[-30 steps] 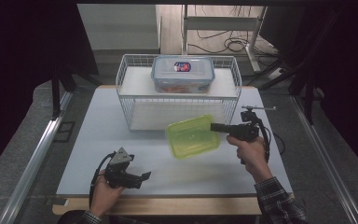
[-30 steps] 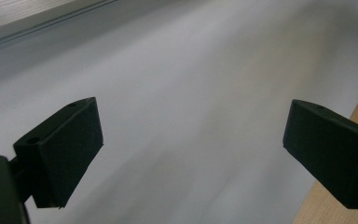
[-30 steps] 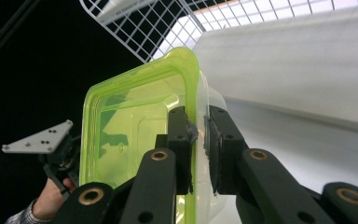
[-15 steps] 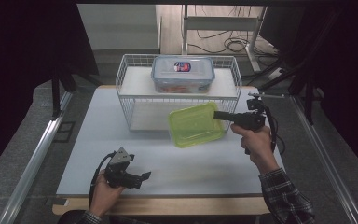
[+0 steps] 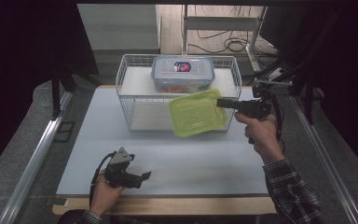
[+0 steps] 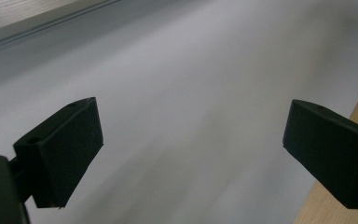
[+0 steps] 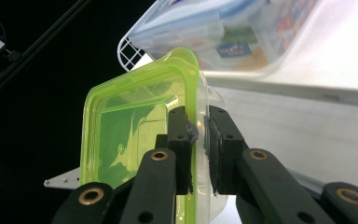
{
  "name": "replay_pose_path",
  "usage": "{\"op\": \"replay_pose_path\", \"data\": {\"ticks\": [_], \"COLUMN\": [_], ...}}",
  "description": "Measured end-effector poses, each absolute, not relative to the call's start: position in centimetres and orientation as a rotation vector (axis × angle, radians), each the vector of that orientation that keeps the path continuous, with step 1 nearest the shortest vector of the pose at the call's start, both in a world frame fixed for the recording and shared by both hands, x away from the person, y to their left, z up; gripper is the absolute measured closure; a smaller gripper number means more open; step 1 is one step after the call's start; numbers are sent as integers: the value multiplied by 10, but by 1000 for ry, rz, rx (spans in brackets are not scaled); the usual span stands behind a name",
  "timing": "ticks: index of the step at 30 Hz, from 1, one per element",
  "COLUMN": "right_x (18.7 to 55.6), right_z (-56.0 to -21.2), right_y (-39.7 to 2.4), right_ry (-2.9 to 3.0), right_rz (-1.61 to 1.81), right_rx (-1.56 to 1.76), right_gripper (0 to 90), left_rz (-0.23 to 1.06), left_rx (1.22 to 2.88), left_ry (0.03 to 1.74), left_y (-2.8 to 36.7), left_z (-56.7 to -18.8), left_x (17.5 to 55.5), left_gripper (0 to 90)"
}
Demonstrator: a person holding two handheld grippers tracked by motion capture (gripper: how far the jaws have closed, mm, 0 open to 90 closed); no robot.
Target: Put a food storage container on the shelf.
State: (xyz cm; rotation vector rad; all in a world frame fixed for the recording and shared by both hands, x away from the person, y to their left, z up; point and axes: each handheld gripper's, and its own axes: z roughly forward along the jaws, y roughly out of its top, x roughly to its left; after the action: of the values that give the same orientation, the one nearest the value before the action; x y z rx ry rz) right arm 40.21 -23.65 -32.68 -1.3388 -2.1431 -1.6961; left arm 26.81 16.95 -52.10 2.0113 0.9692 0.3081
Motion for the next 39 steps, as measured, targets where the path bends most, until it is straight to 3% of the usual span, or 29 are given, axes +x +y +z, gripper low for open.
{"op": "replay_pose_path", "data": {"ticks": [39], "right_x": [453], "right_z": [-248], "right_y": [-204], "right_ry": [-2054], "right_rz": [-1878], "right_rx": [-1466], "right_gripper": [804], "left_rz": [298], "left_rx": [2015], "left_ry": [963], "left_y": [170], "left_z": [-521], "left_x": [268], "left_gripper": [44]}}
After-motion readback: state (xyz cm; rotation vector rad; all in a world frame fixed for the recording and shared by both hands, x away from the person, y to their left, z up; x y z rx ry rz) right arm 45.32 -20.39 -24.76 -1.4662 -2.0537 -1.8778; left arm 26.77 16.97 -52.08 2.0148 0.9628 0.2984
